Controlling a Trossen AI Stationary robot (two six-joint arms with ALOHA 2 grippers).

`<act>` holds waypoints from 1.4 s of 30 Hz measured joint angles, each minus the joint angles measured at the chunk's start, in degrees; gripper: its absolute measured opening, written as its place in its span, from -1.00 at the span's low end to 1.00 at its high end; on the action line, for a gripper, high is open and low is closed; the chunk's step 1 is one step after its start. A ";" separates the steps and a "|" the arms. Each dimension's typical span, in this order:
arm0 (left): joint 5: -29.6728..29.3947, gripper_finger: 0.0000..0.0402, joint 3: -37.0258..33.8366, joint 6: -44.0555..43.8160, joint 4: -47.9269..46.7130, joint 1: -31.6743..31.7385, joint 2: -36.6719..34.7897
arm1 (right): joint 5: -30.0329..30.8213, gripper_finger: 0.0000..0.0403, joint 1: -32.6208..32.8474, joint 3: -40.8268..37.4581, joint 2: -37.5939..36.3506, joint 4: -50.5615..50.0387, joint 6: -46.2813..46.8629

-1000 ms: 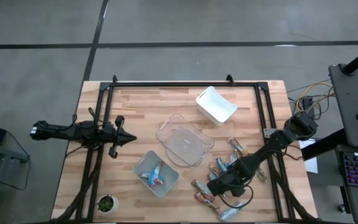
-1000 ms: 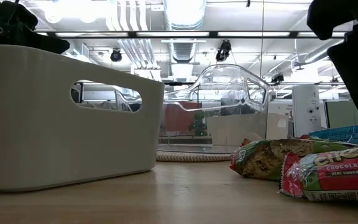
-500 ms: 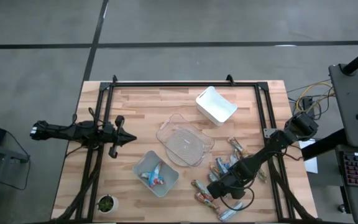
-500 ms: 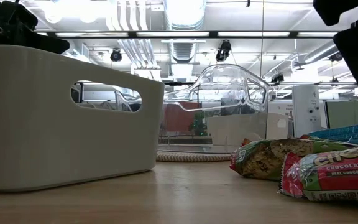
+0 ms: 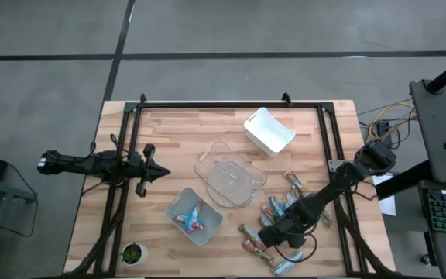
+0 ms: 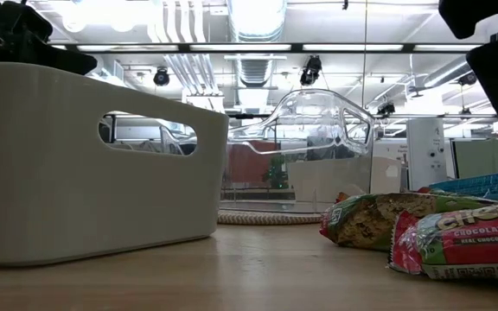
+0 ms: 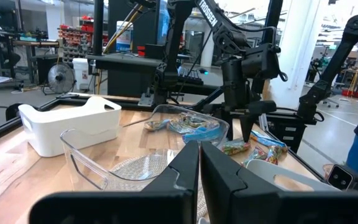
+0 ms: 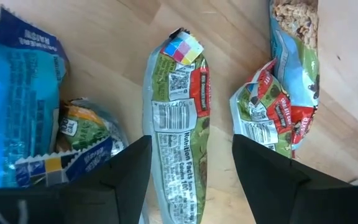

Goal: Pick and place Granola Bars by type
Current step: Put the red granola bar into the gray bin

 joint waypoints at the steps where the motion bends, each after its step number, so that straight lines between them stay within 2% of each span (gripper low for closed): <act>1: 0.00 -1.00 0.00 0.00 0.00 0.00 0.00 | 0.00 0.07 0.02 0.00 0.25 0.08 0.09; 12: 0.00 -1.00 0.01 0.00 0.00 -0.02 0.00 | 2.86 0.07 0.02 0.00 2.40 1.73 0.49; 35: 0.00 -1.00 0.01 0.00 0.00 -0.01 0.00 | 4.31 0.06 0.03 0.13 4.33 2.18 3.52; 38: 0.00 -1.00 0.01 0.00 0.00 -0.01 0.00 | 4.33 0.00 0.02 0.11 4.36 2.02 3.52; 42: 0.00 -1.00 0.02 0.00 0.00 0.00 0.00 | 4.52 -0.20 0.00 0.04 4.42 1.92 3.52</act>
